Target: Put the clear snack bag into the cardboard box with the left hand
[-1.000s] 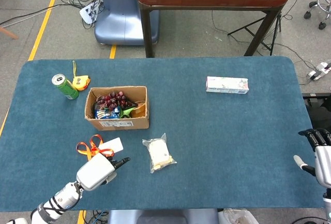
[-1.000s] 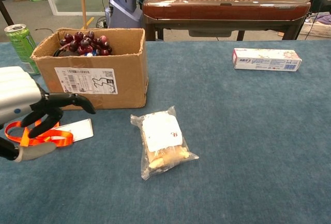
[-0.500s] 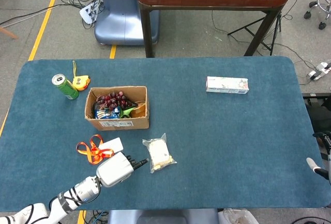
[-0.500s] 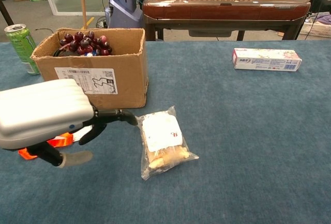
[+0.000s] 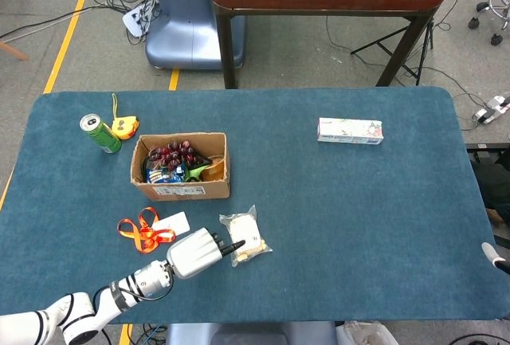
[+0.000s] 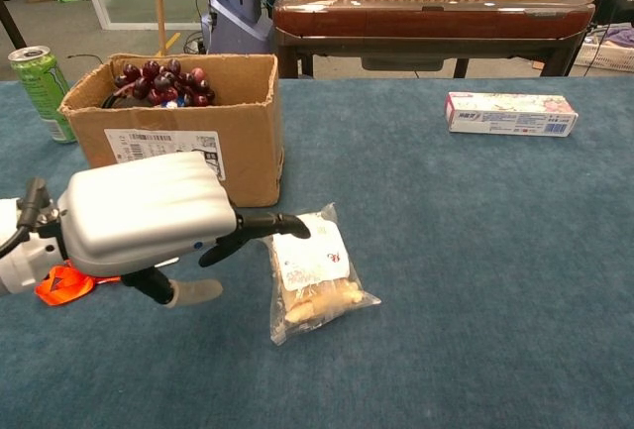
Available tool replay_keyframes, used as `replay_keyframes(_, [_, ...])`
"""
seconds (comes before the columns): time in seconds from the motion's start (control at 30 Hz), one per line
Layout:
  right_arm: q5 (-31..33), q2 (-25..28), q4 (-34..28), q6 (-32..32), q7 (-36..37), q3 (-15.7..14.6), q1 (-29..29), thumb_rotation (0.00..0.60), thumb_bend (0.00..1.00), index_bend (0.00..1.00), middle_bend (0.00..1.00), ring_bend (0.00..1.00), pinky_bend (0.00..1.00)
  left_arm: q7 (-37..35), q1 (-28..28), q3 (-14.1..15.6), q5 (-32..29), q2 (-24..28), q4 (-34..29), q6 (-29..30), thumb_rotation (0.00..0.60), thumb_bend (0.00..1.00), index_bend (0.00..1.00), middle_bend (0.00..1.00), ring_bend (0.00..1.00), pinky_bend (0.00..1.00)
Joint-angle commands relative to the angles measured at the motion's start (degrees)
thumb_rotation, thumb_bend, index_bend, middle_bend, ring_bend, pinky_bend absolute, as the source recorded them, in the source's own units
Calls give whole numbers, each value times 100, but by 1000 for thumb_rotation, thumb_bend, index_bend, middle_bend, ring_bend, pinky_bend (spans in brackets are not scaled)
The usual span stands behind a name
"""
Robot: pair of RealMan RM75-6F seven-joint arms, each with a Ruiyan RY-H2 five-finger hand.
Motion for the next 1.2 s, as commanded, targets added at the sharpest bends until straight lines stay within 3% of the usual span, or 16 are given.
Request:
replay_keyframes(0.03, [-10, 16, 0, 53, 31, 20, -32, 600, 97, 330, 325, 215, 335, 37, -64, 31, -43, -68, 78, -68, 600, 297, 137, 662, 672, 846])
replay_keyframes(0.23, [-22, -3, 17, 229, 85, 86, -105, 600, 97, 323, 325, 215, 335, 172, -138, 13, -307, -230, 173, -188, 600, 298, 134, 662, 666, 844])
replay_keyframes(0.5, [-37, -40, 59, 353, 121, 154, -150, 600, 97, 206, 325, 215, 335, 430, -283, -69, -644, -355, 169, -415, 600, 297, 121, 738, 715, 849])
replay_keyframes(0.83, [-137, 3, 53, 487, 290, 174, -236, 600, 98, 201, 325, 215, 335, 732, -430, -81, -912, -495, 129, -565, 600, 298, 103, 781, 741, 863])
replay_keyframes(1.2, [-89, 63, 45, 760, 519, 273, -399, 600, 98, 168, 325, 215, 335, 1575, -610, -243, -1498, -663, -149, -938, 600, 297, 112, 785, 741, 864])
